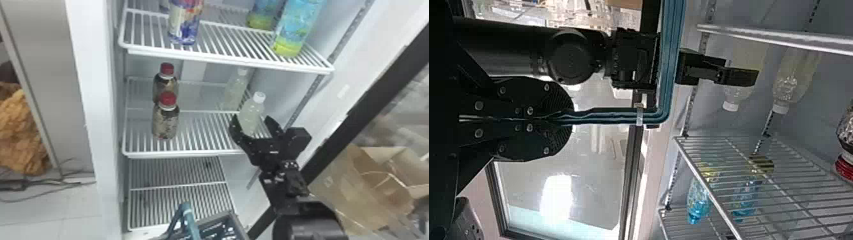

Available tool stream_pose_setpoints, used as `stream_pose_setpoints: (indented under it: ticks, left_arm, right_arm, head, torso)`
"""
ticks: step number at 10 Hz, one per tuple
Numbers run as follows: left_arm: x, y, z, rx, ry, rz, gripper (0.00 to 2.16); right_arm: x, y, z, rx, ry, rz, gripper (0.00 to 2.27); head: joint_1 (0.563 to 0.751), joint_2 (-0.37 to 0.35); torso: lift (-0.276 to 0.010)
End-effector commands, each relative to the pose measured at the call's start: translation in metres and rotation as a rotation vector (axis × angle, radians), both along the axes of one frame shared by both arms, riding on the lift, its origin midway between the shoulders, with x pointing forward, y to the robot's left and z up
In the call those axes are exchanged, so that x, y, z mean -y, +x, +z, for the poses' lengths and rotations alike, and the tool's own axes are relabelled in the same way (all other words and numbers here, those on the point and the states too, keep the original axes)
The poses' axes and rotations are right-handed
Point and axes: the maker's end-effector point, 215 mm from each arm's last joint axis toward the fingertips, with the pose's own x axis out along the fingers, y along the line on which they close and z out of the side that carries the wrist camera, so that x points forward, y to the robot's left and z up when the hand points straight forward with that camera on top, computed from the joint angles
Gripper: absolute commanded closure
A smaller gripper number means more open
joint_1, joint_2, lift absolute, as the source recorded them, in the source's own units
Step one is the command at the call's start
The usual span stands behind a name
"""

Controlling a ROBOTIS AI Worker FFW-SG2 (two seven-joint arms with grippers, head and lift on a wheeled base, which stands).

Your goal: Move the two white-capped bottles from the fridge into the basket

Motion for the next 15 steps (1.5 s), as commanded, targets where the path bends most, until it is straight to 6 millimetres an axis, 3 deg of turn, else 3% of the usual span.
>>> stream_pose_setpoints:
  ticks: [1,3,5,8,11,13,15]
  left_arm:
    - [0.000,0.001,0.001,0.002,0.000,0.000,1.12]
    - [0.000,0.000,0.001,0.001,-0.001,-0.002,1.12]
    - [0.000,0.000,0.001,0.000,-0.003,-0.002,1.12]
    - [0.000,0.000,0.001,-0.001,-0.005,-0.001,1.12]
    - [-0.001,0.002,0.001,0.001,-0.003,0.005,1.12]
    - [-0.001,0.003,0.002,0.001,-0.004,0.008,1.12]
    - [-0.001,0.003,0.002,0.001,-0.004,0.008,1.12]
  right_arm:
    - [0.001,0.010,-0.001,0.001,0.004,0.002,0.11]
    - [-0.003,0.017,-0.002,-0.002,0.003,0.028,0.27]
    - [-0.003,0.017,-0.002,-0.001,0.011,0.028,0.74]
    - [-0.004,0.015,0.004,0.009,0.005,0.030,0.76]
    - [-0.008,0.000,0.025,0.046,0.002,0.042,0.76]
    - [-0.021,-0.019,0.047,0.064,0.023,0.079,0.76]
    - [-0.040,-0.052,0.067,0.063,0.065,0.127,0.76]
  head:
    - [0.695,-0.350]
    - [0.695,-0.350]
    - [0.695,-0.350]
    - [0.695,-0.350]
    - [0.695,-0.350]
    - [0.695,-0.350]
    - [0.695,-0.350]
  torso:
    - [-0.260]
    - [-0.260]
    - [-0.260]
    - [-0.260]
    - [-0.260]
    - [-0.260]
    - [-0.260]
